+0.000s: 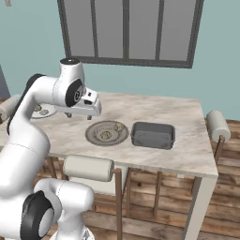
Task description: Place two dumplings into each of the tupperware containers and then place the containers in the fridge.
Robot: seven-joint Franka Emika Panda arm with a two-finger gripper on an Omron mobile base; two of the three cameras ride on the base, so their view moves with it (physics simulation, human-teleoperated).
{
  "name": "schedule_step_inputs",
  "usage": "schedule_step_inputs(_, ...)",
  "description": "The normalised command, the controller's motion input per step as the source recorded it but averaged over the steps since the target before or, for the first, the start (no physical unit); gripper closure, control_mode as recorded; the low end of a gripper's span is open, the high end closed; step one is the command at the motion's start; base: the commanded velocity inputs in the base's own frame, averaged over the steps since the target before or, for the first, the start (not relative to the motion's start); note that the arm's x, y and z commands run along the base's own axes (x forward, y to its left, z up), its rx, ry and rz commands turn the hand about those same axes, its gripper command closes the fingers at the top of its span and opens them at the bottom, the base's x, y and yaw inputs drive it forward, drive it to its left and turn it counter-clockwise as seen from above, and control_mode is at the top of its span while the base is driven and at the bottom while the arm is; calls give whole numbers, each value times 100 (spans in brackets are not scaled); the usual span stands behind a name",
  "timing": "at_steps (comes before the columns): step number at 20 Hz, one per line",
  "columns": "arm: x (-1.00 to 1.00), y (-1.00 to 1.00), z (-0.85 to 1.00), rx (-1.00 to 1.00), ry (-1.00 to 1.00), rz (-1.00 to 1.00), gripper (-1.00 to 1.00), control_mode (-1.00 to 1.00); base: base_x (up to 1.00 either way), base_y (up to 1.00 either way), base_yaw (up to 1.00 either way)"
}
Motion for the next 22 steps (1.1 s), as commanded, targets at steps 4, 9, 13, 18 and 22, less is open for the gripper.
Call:
schedule_step_inputs(4, 67, 0, -81, 0, 10, -1, -100, -100, 0, 0, 0)
schedule_step_inputs(9, 90, -20, -66, 0, 12, -3, -100, -100, 0, 0, 0)
schedule_step_inputs(13, 96, -6, -66, 0, 10, -5, -100, -100, 0, 0, 0)
schedule_step_inputs(18, 60, 0, -57, 0, 9, 0, -100, -100, 0, 0, 0)
schedule_step_inputs(22, 45, -2, -45, 0, 10, 0, -100, -100, 0, 0, 0)
